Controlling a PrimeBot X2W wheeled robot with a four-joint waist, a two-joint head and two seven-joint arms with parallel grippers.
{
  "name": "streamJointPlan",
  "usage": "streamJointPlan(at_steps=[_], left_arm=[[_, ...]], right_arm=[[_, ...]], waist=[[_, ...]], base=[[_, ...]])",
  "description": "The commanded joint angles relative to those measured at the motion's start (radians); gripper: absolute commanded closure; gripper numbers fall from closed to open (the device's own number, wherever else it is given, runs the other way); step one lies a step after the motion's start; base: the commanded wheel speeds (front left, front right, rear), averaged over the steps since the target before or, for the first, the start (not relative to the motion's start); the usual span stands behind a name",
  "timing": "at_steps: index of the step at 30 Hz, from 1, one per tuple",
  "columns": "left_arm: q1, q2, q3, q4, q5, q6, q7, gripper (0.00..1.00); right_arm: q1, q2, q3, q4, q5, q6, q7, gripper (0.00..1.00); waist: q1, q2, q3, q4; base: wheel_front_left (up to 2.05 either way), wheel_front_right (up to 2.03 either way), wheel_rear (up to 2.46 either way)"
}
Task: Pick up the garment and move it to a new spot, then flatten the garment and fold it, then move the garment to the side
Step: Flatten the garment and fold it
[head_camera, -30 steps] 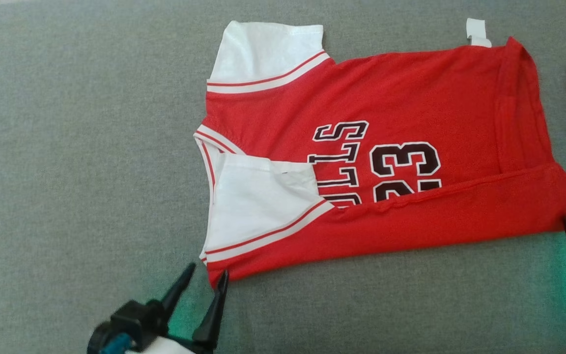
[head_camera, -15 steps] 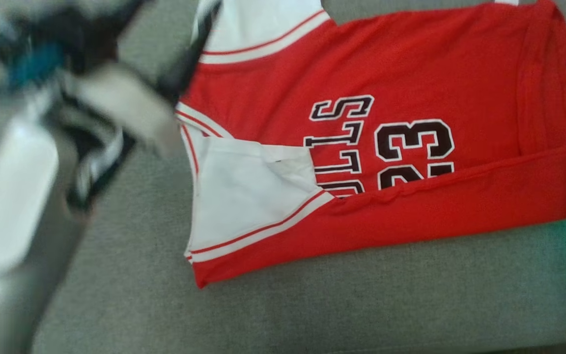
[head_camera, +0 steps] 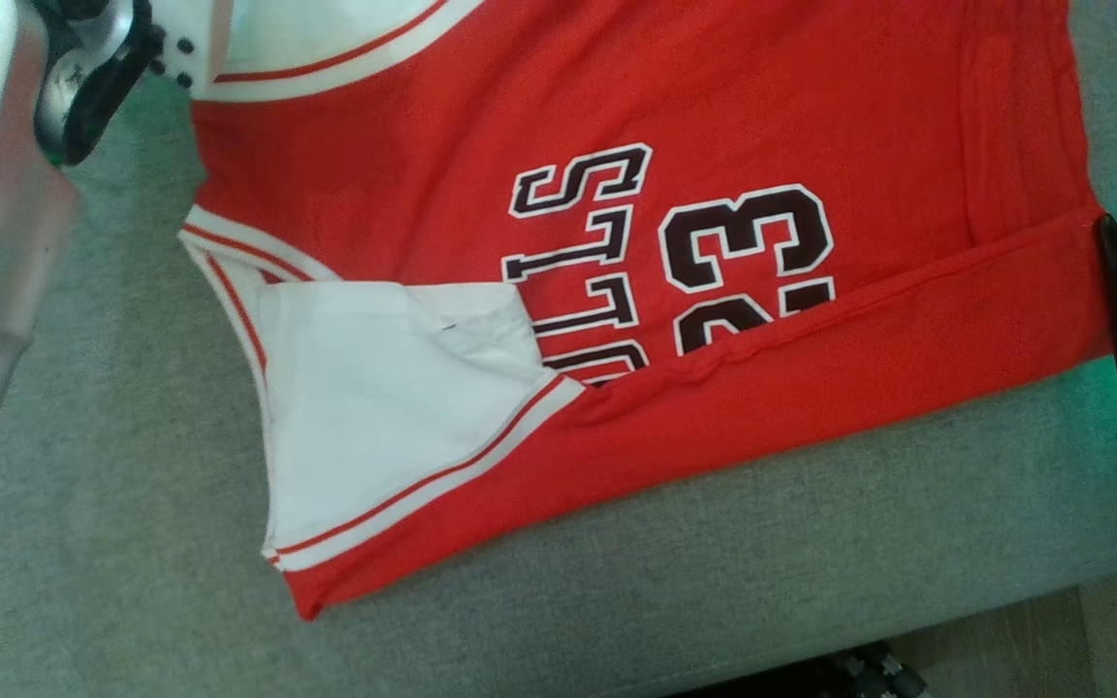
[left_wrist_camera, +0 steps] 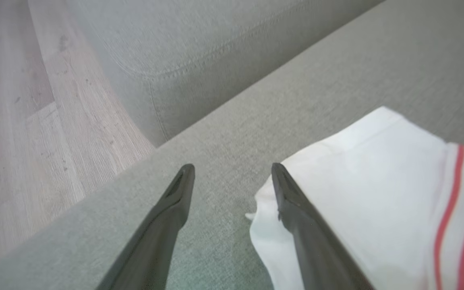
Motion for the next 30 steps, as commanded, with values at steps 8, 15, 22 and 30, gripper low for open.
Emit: streamJointPlan(at_steps=[8,15,22,30], left_arm=[[-0.059,0.077,-0.126,0.041,-0.076,0.002,0.027,0.00],[-0.086,0.101,-0.224,0.022,-0.135,0.002,-0.001,0.45],[-0.146,0.125,-0.301,-0.030,-0.065,0.002,-0.170,1.00],[-0.070,0.140,-0.401,-0.224,-0.110,0.002,-0.151,0.54]], right_arm=[[-0.005,-0.021,0.015,0.010,0.002,-0.001,-0.027,0.00],[-0.022,-0.013,0.020,0.019,-0.006,-0.001,-0.036,0.00],[-0.022,-0.006,0.017,0.034,0.002,-0.001,-0.051,0.00],[0.010,-0.004,-0.008,0.048,0.003,-0.001,-0.055,0.00]], waist=[[-0.0002,0.0001,0.008,-0.005],[-0.0002,0.0001,0.008,0.001],[-0.0002,0.0001,0.003,-0.001],[-0.0002,0.0001,-0.019,0.015]], base=[[0.00,0.00,0.00],[0.00,0.00,0.00],[0.00,0.00,0.00],[0.00,0.00,0.00]])
